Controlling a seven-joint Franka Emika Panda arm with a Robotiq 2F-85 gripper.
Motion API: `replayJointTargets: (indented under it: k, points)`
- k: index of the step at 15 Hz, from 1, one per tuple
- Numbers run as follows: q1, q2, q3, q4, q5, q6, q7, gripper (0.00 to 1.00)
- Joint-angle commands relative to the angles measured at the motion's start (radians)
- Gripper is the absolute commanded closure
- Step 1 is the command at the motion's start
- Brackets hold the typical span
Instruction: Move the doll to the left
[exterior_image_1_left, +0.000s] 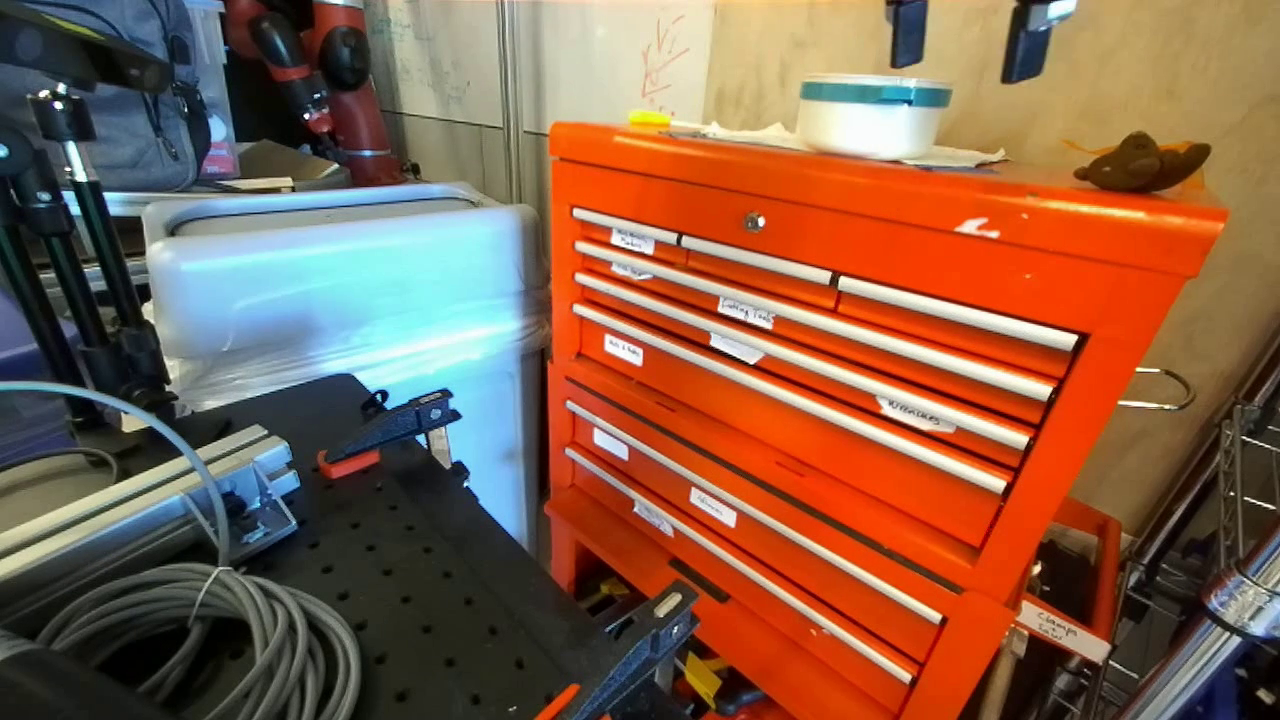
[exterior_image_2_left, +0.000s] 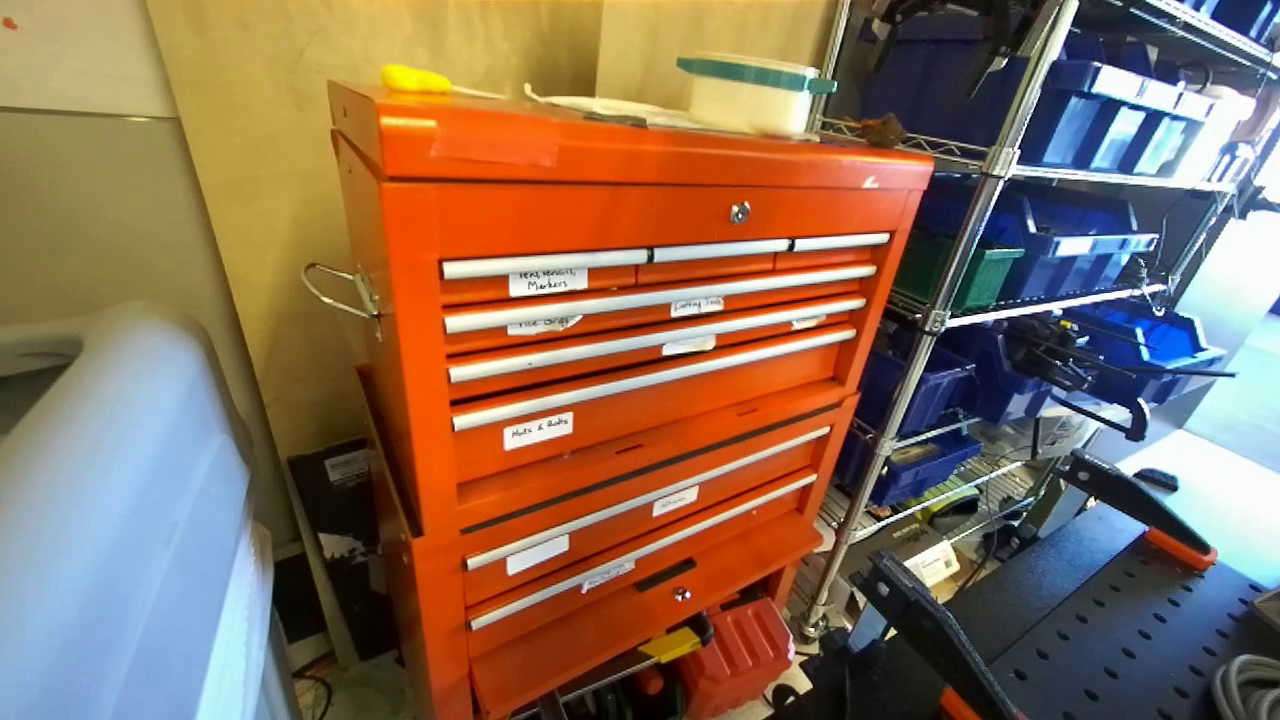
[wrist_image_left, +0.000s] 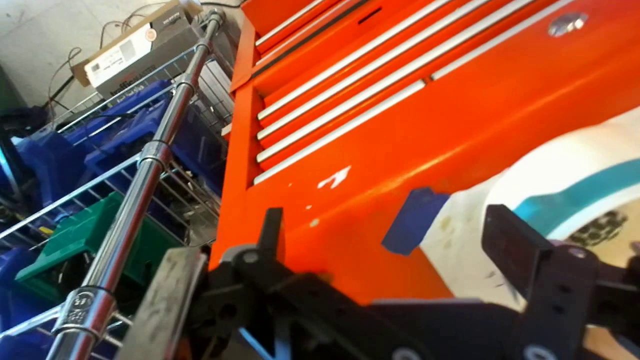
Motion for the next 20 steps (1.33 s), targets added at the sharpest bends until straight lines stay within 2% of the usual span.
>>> replayJointTargets:
  k: [1, 7, 11, 14, 20]
  points:
    - [-0.004, 0.104, -0.049, 0.089, -0.089, 0.07, 0.138, 0.0]
    - [0.047, 0.251, -0.173, 0.202, -0.183, 0.214, 0.375, 0.0]
    - [0.088, 0.318, -0.233, 0.26, -0.177, 0.238, 0.432, 0.0]
    - [0.113, 0.366, -0.251, 0.299, -0.167, 0.225, 0.451, 0.0]
    - [0.144, 0.418, -0.239, 0.356, -0.143, 0.214, 0.433, 0.0]
